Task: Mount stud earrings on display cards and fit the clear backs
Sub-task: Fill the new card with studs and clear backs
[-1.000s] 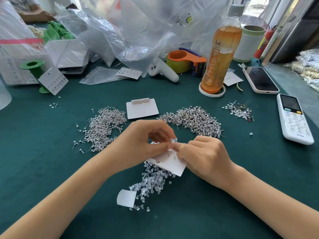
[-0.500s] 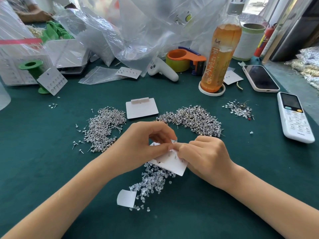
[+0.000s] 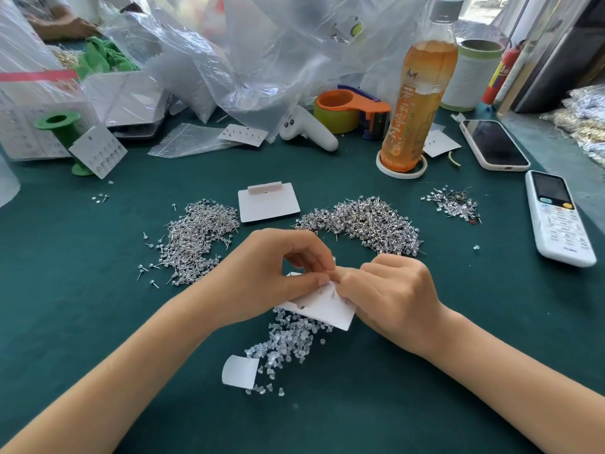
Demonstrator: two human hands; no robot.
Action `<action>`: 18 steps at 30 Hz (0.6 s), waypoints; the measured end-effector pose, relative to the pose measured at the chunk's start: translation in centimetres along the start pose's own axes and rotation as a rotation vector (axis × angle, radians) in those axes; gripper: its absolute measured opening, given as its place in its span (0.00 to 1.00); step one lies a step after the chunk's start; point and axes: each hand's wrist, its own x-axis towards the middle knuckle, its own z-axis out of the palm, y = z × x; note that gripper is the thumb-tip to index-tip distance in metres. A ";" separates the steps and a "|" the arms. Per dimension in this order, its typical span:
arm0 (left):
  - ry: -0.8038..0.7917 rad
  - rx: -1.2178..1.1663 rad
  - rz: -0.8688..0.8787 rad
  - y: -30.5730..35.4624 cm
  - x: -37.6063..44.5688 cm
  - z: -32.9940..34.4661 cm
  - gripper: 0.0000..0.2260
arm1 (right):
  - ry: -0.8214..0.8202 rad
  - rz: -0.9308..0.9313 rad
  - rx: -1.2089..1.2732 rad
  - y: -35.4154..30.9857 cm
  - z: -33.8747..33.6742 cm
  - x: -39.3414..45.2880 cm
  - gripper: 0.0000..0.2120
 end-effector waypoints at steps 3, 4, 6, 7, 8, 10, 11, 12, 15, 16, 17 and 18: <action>-0.028 0.013 0.013 0.2 0.1 -0.1 0.07 | 0.003 -0.010 -0.016 -0.1 -0.1 0.2 0.15; -0.035 0.020 0.017 0.2 0.2 -0.2 0.08 | 0.008 -0.011 -0.021 -0.1 -0.1 0.3 0.15; -0.040 0.023 0.020 0.2 0.3 -0.2 0.08 | 0.020 -0.019 -0.041 0.0 -0.1 0.3 0.15; -0.036 0.018 0.018 0.2 0.4 -0.2 0.09 | 0.024 -0.024 -0.051 0.0 0.0 0.3 0.15; -0.031 0.009 0.017 0.1 0.5 -0.3 0.08 | 0.028 -0.028 -0.062 0.0 0.0 0.3 0.16; -0.029 -0.012 0.019 0.1 0.6 -0.3 0.08 | 0.046 -0.044 -0.092 0.1 0.0 0.3 0.17; -0.028 -0.024 0.016 0.1 0.7 -0.3 0.08 | 0.051 -0.057 -0.108 0.3 -0.1 0.4 0.17; -0.019 -0.045 0.008 0.1 0.8 -0.3 0.07 | 0.053 -0.069 -0.110 0.4 -0.2 0.4 0.16; 0.136 -0.280 -0.042 0.4 0.8 -0.3 0.03 | 0.027 0.015 0.033 0.8 -0.2 0.5 0.12; 0.247 -0.300 -0.027 0.4 0.8 -0.4 0.04 | 0.025 0.120 0.121 0.6 -0.2 0.6 0.11; 0.343 -0.249 0.019 0.4 0.7 -0.4 0.06 | 0.031 0.272 0.218 0.4 -0.2 0.7 0.11; 0.400 -0.147 0.084 0.4 0.6 -0.4 0.08 | 0.031 0.462 0.342 0.1 -0.4 1.0 0.11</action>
